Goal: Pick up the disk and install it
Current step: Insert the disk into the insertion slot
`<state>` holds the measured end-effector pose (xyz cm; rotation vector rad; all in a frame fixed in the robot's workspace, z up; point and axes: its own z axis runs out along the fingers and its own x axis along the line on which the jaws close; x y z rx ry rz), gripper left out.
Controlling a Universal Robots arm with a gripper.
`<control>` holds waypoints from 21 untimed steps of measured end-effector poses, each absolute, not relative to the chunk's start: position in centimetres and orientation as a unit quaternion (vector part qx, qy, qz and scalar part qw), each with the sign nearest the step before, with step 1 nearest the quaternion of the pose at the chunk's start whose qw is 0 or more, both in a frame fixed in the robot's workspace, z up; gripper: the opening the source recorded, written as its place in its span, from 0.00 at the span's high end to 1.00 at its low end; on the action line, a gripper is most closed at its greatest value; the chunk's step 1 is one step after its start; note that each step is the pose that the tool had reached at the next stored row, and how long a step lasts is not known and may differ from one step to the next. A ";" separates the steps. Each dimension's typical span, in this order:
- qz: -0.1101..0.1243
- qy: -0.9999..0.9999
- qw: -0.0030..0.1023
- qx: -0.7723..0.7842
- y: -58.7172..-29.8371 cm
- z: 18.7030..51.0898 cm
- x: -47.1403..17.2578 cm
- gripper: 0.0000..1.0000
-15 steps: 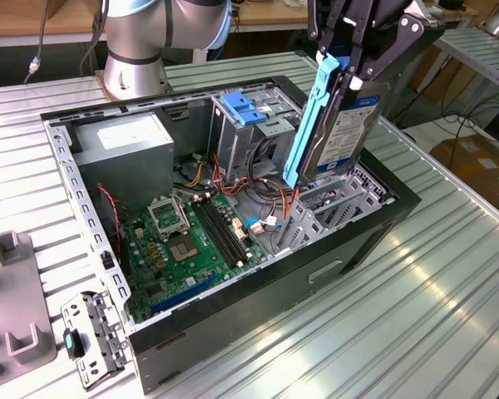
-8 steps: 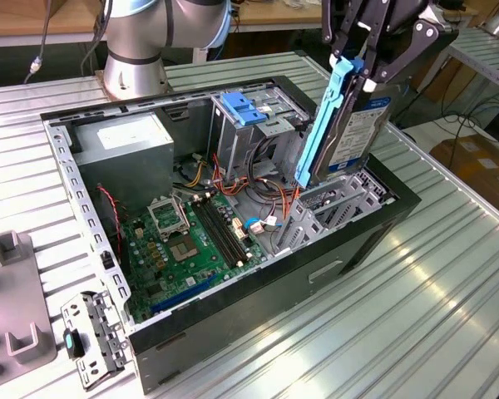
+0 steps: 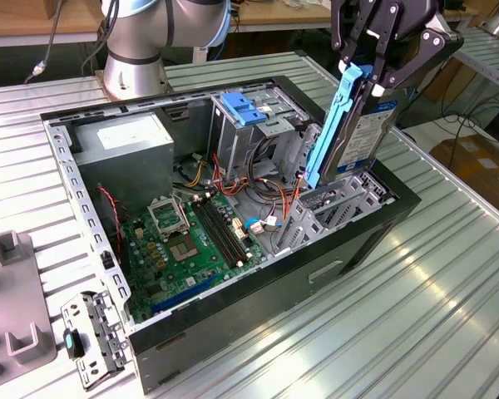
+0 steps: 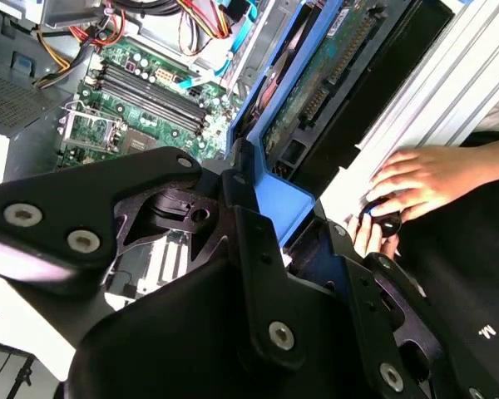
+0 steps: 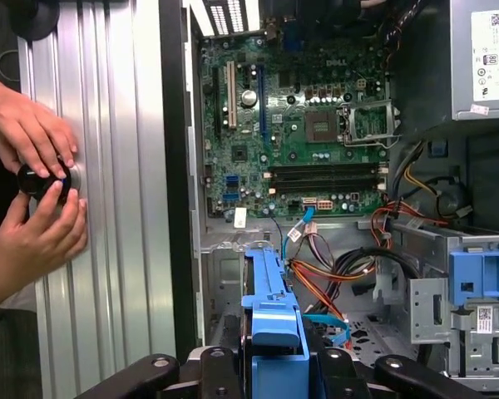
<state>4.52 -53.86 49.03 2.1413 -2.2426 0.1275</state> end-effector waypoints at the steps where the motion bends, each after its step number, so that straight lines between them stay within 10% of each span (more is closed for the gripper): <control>1: 0.042 -0.722 0.018 0.690 -53.9 49.0 4.5 0.63; 21: 0.035 -0.723 0.004 0.690 -54.6 46.3 4.8 0.63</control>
